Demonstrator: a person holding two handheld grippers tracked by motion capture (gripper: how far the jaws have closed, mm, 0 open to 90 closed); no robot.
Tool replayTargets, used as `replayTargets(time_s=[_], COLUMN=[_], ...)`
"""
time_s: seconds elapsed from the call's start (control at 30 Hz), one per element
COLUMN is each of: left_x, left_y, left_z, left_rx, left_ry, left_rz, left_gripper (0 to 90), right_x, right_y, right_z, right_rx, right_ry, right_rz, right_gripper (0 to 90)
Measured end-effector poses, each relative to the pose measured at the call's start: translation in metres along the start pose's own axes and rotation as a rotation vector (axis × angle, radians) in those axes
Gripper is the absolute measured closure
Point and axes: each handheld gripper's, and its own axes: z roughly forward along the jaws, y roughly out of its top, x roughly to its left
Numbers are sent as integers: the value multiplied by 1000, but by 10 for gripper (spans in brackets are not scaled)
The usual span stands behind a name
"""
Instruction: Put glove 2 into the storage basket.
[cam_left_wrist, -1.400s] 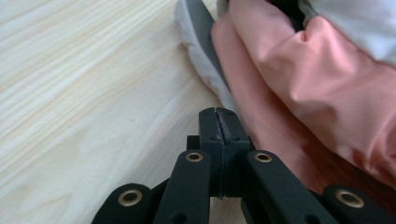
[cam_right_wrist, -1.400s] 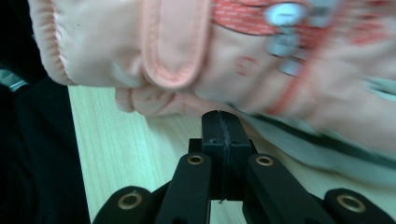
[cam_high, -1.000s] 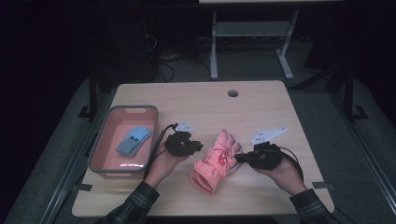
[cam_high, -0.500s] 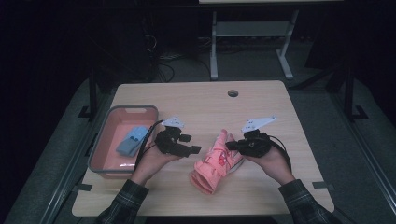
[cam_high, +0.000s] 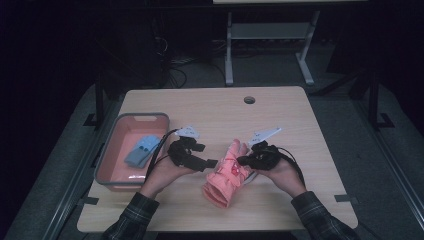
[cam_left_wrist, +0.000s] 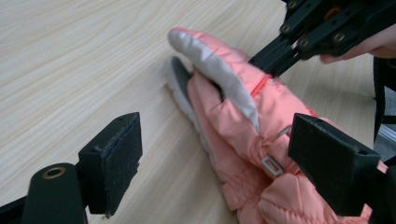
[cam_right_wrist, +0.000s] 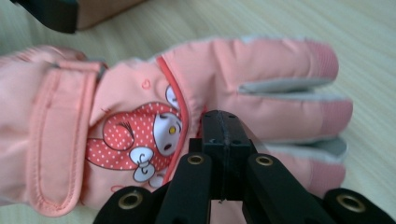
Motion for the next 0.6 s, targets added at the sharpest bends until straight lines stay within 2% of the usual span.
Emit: replayTargets(time_s=[0.17, 0.43, 0.6], left_x=[-3, -8, -8], left_y=[2, 4, 5], left_z=[6, 20, 39], left_rx=[24, 40, 44], left_ry=[-9, -24, -39], left_rz=[17, 11, -19], left_gripper=[145, 133, 130], right_x=[3, 6, 8], right_y=[-3, -6, -6], right_z=[10, 19, 20], right_rx=[30, 54, 58], right_ry=[-5, -26, -35], right_rz=[-1, -10, -23], right_gripper=[900, 900, 900])
